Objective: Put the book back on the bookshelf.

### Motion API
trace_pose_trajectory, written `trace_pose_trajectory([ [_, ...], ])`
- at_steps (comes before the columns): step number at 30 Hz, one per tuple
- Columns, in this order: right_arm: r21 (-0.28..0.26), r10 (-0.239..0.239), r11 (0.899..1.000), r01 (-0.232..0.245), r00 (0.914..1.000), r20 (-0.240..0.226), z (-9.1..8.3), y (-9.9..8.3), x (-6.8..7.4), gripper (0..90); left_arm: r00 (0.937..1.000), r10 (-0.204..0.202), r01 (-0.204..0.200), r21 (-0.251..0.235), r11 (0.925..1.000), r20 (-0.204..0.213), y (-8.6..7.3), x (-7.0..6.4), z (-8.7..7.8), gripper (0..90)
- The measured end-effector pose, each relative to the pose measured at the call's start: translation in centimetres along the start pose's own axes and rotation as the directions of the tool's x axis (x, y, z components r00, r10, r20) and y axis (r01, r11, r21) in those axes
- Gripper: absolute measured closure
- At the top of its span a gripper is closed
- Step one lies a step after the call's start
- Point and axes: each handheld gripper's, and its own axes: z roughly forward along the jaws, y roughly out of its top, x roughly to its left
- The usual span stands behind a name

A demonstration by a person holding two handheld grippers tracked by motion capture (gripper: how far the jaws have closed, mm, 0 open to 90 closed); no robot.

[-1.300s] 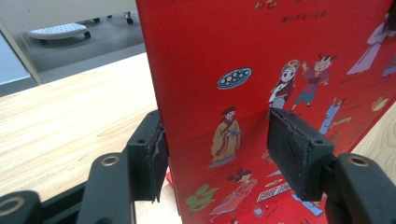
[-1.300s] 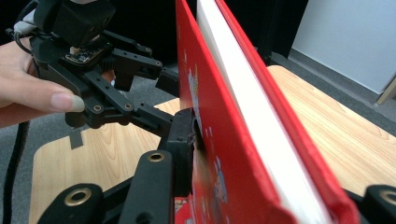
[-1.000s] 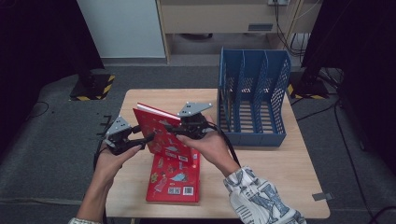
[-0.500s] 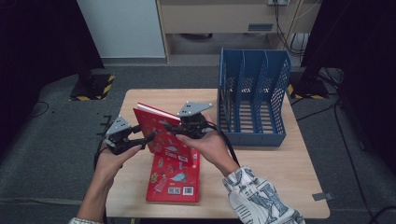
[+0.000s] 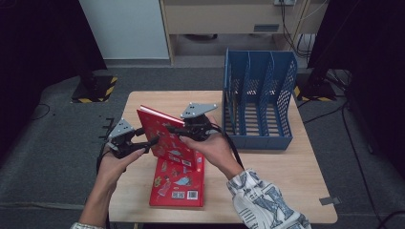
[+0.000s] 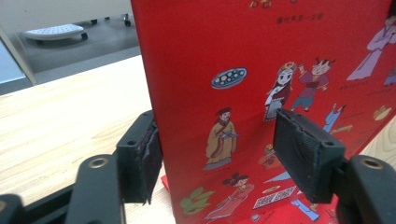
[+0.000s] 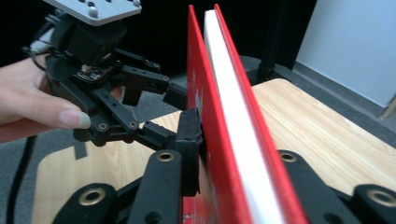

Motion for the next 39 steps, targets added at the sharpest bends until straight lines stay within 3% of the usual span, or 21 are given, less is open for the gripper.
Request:
trace_pose_trajectory([
  [4, 0.001, -0.002, 1.000, 0.002, 1.0000, 0.002, 0.0, 0.0, 0.0, 78.4, 0.9991, -0.007, 0.009, 0.055, 0.9984, -0.041, -1.0, 0.3, 0.1, 25.5],
  [9, 0.004, 0.002, 1.000, -0.002, 1.0000, 0.004, -0.1, 0.1, 0.0, 78.7, 0.9943, -0.052, 0.061, 0.099, 0.9932, -0.093, -3.7, 1.0, 0.5, 19.1],
  [15, -0.002, 0.023, 1.000, -0.023, 0.9997, 0.009, 0.0, 0.2, -0.2, 79.0, 0.9892, -0.074, 0.094, 0.165, 0.9818, -0.126, -6.7, 1.6, 1.6, 12.7],
  [22, 0.001, 0.025, 1.000, -0.025, 0.9993, 0.029, -0.1, 0.5, -0.5, 79.1, 0.9817, -0.114, 0.143, 0.201, 0.9691, -0.153, -8.8, 2.9, 1.9, 5.8],
  [24, -0.001, 0.028, 1.000, -0.028, 0.9990, 0.034, -0.2, 0.5, -0.7, 79.1, 0.9818, -0.105, 0.141, 0.235, 0.9618, -0.158, -9.4, 3.2, 1.9, 5.0],
  [28, -0.009, 0.038, 0.999, -0.037, 0.9976, 0.058, -0.4, 0.5, -1.0, 79.2, 0.9748, -0.105, 0.158, 0.278, 0.9474, -0.197, -10.3, 4.0, 2.0, 4.6],
  [32, -0.014, 0.048, 0.999, -0.047, 0.9959, 0.077, -0.8, 0.6, -1.5, 79.2, 0.9735, -0.096, 0.157, 0.299, 0.9413, -0.208, -10.7, 4.2, 2.0, 4.6],
  [36, -0.023, 0.056, 0.998, -0.054, 0.9937, 0.097, -1.3, 0.6, -2.0, 79.3, 0.9745, -0.079, 0.143, 0.313, 0.9390, -0.210, -10.9, 4.1, 2.1, 4.6],
  [39, -0.028, 0.062, 0.998, -0.059, 0.9920, 0.110, -1.8, 0.6, -2.3, 79.3, 0.9774, -0.054, 0.123, 0.339, 0.9326, -0.204, -11.1, 3.9, 2.3, 4.6],
])
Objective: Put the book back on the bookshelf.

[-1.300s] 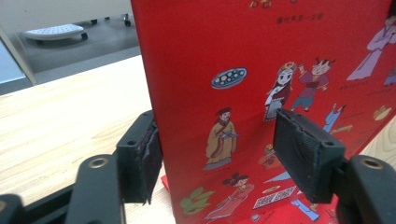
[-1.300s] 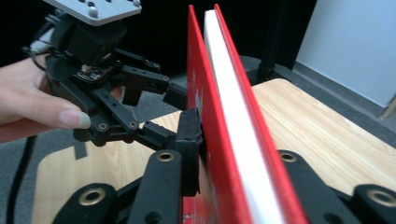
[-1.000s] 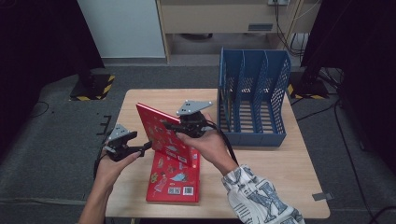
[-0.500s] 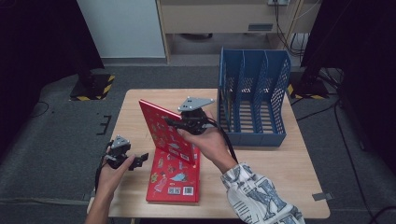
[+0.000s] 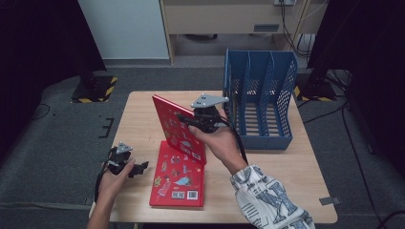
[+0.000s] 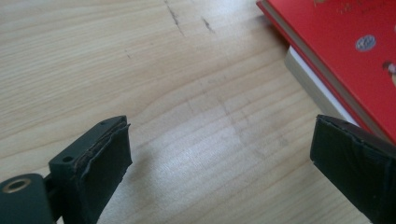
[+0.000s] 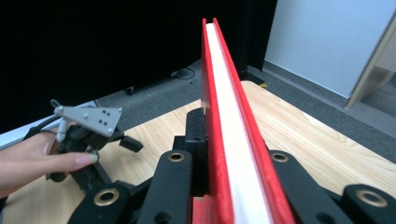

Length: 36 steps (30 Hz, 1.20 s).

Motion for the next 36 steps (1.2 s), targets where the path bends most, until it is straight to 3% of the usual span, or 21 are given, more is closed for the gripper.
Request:
trace_pose_trajectory([
  [18, -0.034, 0.029, 0.999, -0.026, 0.9976, 0.064, -3.0, -0.3, -1.9, 79.3, 0.9997, 0.020, -0.020, 0.049, 0.9986, -0.012, -0.4, -0.3, 0.7, 3.5],
  [33, -0.057, 0.052, 0.997, -0.047, 0.9936, 0.100, -5.9, -1.4, -2.9, 79.3, 0.9998, 0.012, -0.011, 0.041, 0.9991, -0.017, -0.7, -0.1, 0.7, 1.4],
  [36, -0.061, 0.054, 0.997, -0.048, 0.9929, 0.106, -6.4, -1.5, -3.1, 79.3, 0.9997, 0.010, -0.009, 0.021, 0.9997, -0.021, -0.9, -0.1, 0.7, 0.0],
])
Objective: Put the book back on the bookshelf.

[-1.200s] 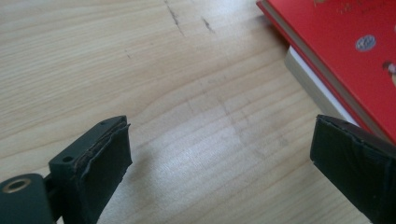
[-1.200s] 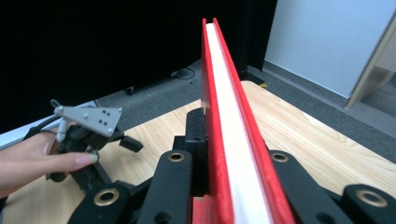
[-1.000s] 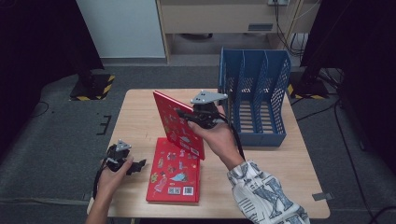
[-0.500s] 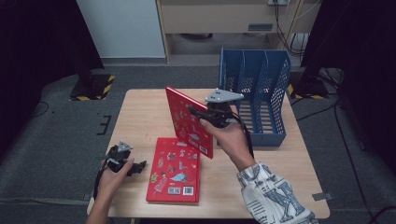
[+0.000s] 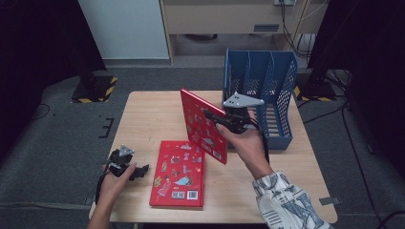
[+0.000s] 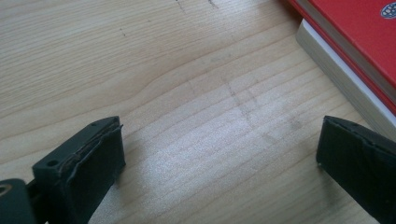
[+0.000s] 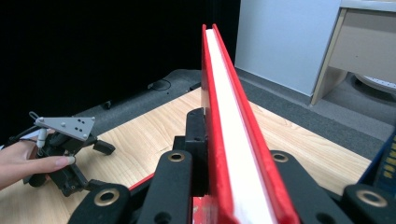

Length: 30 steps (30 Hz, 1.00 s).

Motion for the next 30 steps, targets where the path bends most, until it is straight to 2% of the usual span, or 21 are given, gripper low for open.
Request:
trace_pose_trajectory([
  [17, 0.001, 0.015, 1.000, -0.015, 0.9999, 0.004, -1.5, -0.2, -0.5, 79.3, 1.0000, 0.000, 0.000, -0.041, 0.9992, -0.003, -0.4, 0.0, 0.1, 0.0],
  [30, 0.013, 0.013, 1.000, -0.013, 0.9999, 0.010, -3.2, -0.8, -0.9, 79.3, 1.0000, -0.002, 0.002, -0.042, 0.9991, -0.004, -0.4, 0.0, 0.1, 0.0],
])
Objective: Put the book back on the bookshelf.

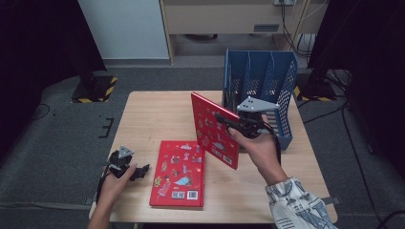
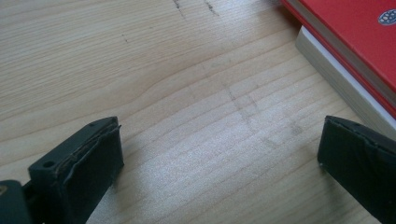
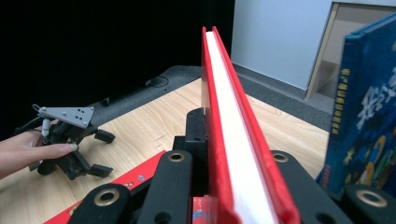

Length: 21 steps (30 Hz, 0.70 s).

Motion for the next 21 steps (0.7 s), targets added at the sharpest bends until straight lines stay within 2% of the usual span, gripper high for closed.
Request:
trace_pose_trajectory([
  [6, -0.015, 0.014, 1.000, -0.014, 0.9997, 0.018, -1.2, -0.3, -0.5, 79.3, 1.0000, 0.000, 0.000, 0.000, 1.0000, 0.000, 0.0, 0.0, 0.0, 0.0],
  [10, -0.008, 0.002, 1.000, -0.002, 0.9995, 0.031, -1.9, -0.5, -0.7, 79.3, 1.0000, 0.000, 0.000, 0.000, 1.0000, 0.000, 0.0, 0.0, 0.0, 0.0],
  [21, -0.001, 0.015, 1.000, -0.015, 0.9985, 0.052, -4.3, -1.3, -1.3, 79.3, 1.0000, 0.000, 0.000, 0.000, 1.0000, 0.000, 0.0, 0.0, 0.0, 0.0],
])
